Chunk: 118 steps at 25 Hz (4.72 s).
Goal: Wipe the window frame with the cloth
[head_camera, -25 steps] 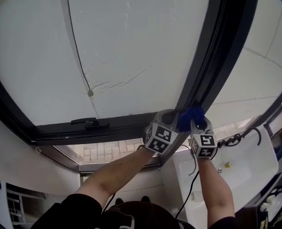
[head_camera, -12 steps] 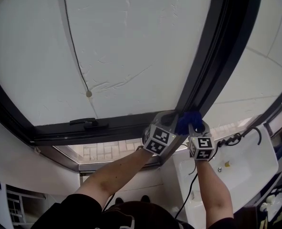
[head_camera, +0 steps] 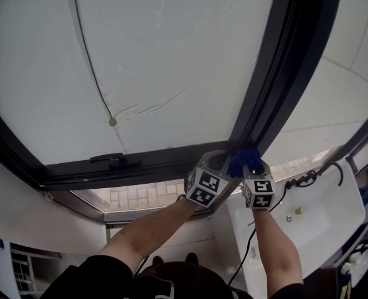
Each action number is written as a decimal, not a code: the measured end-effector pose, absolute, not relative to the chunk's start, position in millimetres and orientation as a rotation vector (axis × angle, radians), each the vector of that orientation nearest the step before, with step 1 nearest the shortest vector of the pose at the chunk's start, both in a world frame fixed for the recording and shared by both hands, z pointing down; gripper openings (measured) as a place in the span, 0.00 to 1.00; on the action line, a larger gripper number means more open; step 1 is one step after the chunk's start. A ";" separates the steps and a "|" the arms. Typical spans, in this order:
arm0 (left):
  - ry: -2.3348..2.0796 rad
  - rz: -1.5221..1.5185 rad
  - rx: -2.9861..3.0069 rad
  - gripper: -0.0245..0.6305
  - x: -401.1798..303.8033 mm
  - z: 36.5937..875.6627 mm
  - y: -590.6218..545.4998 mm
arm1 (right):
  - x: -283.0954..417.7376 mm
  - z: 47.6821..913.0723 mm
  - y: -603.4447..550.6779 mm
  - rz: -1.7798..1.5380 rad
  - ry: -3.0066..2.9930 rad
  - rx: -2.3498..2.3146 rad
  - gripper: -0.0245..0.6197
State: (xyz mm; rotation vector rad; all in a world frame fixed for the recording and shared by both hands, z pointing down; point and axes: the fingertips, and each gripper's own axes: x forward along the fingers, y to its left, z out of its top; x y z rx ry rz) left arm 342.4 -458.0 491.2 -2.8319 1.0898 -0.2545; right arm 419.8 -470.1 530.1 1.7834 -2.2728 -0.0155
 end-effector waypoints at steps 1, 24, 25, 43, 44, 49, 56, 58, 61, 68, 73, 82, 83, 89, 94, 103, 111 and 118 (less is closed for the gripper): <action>1.089 -0.260 -2.831 0.03 342.3 493.2 -457.5 | 419.8 533.1 -470.1 -0.006 -2.271 1.788 0.17; 1.078 -0.246 -2.880 0.03 354.7 503.9 -407.4 | 439.5 552.6 -414.2 0.077 -2.252 1.797 0.17; 1.075 -0.241 -2.885 0.03 356.3 504.3 -405.3 | 441.0 552.2 -411.5 0.077 -2.254 1.798 0.17; 1.185 -0.277 -2.894 0.03 345.3 531.0 -428.3 | 419.6 570.2 -457.6 0.128 -2.328 1.705 0.17; 1.190 -0.278 -2.894 0.03 344.1 532.0 -429.9 | 418.3 570.1 -460.3 0.129 -2.334 1.703 0.17; 1.207 -0.290 -2.889 0.03 339.2 535.8 -434.3 | 416.0 570.9 -466.4 0.132 -2.344 1.702 0.17; 1.226 -0.302 -2.877 0.03 327.5 537.2 -435.0 | 414.7 571.2 -467.4 0.147 -2.325 1.733 0.17; 1.232 -0.303 -2.871 0.03 322.3 536.0 -433.8 | 413.6 571.0 -467.1 0.152 -2.310 1.755 0.17; 1.245 -0.306 -2.859 0.03 313.2 533.9 -431.7 | 406.9 571.1 -465.0 0.161 -2.318 1.749 0.16; 1.289 -0.306 -2.838 0.03 290.0 531.8 -426.7 | 378.8 571.6 -460.5 0.153 -2.351 1.673 0.16; 1.329 -0.302 -2.821 0.03 271.2 530.9 -421.3 | 348.4 571.0 -454.2 0.125 -2.386 1.594 0.16; 1.448 -0.292 -2.769 0.03 220.1 528.2 -413.2 | 298.5 571.4 -444.3 0.123 -2.436 1.494 0.16; 1.462 -0.289 -2.764 0.03 213.8 527.8 -412.3 | 291.2 571.1 -442.9 0.119 -2.443 1.478 0.16; 1.551 -0.274 -2.724 0.03 174.3 525.2 -405.3 | 245.1 572.3 -434.0 0.113 -2.481 1.384 0.16; 1.631 -0.275 -2.681 0.03 137.4 526.0 -396.9 | 208.0 573.0 -427.1 0.107 -2.507 1.313 0.16; 1.790 -0.247 -2.603 0.03 62.8 526.6 -379.2 | 135.0 569.6 -413.6 0.081 -2.556 1.171 0.16; 1.923 -0.241 -2.513 0.03 -9.7 527.6 -355.6 | 66.1 564.3 -398.8 0.053 -2.604 1.071 0.16; 1.998 -0.231 -2.448 0.03 -58.6 527.2 -337.8 | 18.7 565.7 -389.1 0.042 -2.636 1.000 0.16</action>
